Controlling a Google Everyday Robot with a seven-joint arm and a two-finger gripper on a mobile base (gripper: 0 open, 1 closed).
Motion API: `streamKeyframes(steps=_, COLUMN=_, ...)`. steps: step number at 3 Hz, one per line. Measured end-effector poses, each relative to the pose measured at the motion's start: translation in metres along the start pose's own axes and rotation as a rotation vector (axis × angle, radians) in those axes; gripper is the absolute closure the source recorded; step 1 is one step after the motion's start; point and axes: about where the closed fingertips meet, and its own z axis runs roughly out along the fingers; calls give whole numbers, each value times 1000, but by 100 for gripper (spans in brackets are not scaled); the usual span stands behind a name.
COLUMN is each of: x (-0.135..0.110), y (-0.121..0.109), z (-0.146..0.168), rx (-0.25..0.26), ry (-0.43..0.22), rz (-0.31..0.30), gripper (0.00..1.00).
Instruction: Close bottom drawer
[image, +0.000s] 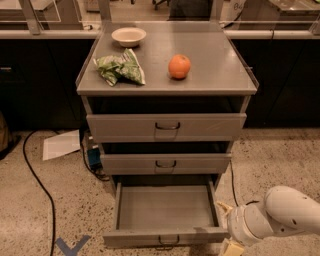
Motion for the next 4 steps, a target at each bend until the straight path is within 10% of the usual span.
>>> streamKeyframes(steps=4, x=50, y=7, z=162, rx=-141, ry=-107, rz=86, gripper=0)
